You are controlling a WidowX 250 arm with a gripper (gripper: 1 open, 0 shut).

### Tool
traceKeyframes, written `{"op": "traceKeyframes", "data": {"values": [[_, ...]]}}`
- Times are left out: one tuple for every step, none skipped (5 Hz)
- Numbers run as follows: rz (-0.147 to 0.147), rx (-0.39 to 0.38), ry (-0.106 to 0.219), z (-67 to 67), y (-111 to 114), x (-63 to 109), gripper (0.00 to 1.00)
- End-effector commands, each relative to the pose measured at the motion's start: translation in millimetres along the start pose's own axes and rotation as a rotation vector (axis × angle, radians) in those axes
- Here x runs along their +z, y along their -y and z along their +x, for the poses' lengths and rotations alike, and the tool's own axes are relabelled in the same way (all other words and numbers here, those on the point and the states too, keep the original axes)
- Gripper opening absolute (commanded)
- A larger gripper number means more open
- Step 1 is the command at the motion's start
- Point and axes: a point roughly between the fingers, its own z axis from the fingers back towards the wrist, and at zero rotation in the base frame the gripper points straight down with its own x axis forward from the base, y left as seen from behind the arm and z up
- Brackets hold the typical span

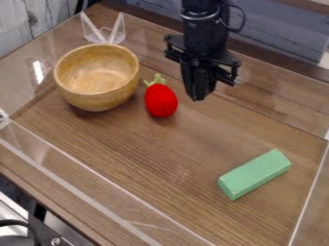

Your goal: Move the red object to the right side of the table

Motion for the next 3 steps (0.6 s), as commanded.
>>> {"op": "traceKeyframes", "data": {"values": [[0.007,-0.029,0.032,-5.2,-17,15.7,1.00],[0.013,-0.040,0.026,-19.6,-38,19.3,1.00],[0.021,-0.077,0.017,-22.2,-60,13.9,1.00]]}}
